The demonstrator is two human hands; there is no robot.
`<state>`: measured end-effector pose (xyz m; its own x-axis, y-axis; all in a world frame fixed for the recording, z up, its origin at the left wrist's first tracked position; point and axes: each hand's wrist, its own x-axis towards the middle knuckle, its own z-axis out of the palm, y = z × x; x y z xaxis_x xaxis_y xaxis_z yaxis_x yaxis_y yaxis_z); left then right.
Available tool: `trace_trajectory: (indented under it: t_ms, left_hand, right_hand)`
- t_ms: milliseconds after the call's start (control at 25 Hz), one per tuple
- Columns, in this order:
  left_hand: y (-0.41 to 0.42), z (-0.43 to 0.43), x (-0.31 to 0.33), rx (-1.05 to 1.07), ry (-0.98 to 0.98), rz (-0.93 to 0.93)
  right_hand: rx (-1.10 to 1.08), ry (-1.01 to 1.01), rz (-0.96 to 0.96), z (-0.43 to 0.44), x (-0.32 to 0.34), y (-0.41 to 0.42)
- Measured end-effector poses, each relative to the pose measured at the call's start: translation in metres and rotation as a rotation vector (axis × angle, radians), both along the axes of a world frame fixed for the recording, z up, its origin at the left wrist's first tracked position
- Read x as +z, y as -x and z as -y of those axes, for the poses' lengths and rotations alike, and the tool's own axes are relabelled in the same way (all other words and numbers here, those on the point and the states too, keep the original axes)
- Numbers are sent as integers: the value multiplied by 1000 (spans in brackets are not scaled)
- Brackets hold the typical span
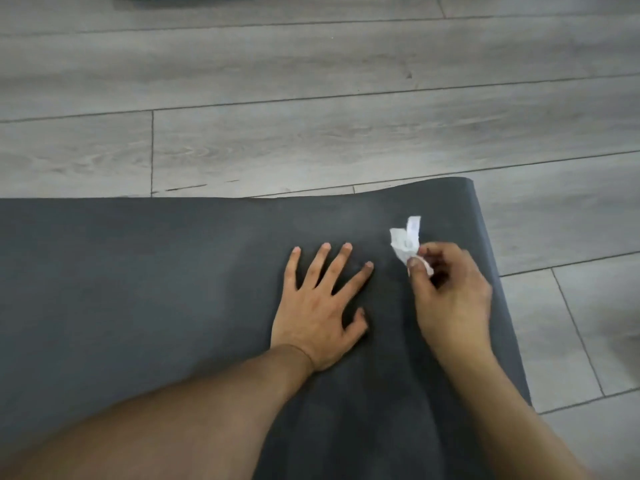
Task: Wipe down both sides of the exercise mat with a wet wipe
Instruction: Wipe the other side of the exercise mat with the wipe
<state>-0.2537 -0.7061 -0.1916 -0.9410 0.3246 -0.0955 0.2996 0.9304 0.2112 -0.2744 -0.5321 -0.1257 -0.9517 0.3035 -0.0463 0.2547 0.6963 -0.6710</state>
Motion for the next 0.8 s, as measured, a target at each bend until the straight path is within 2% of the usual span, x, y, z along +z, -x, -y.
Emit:
trace_trajectory:
  t_ms: [120,200,280,320,400,480,600,680,800]
  left_hand:
    - [-1,1,-1,-12,-22,-15]
    - [0,1,-5,-26,-16,-46]
    - [1,2,-8,-23,-13,-72]
    - [0,1,-8,-13,-14,-86]
    - [0,-5,-6,-9,3,-89]
    - [-2,-5,-4,-1,25,-84]
    - [0,-6,-5,5,43,-103]
    - [-2,-6,-5,8,36,-109]
    - [0,-6,-7,3,27,-130]
  right_hand:
    - [149,-29,-40,50,-15,72]
    - [284,-67,-50,86,-36,88]
    - [395,-246,-136,92,-47,87]
    - [396,-342,-159,74,-51,90]
    - [240,-500,-118,12,-51,99]
    - [77,-540,-33,-43,-47,102]
    - [-79,-494,1,-55,-51,104]
    - [-134,-355,2,-32,-52,105]
    - [199,-167,-97,26,-50,98]
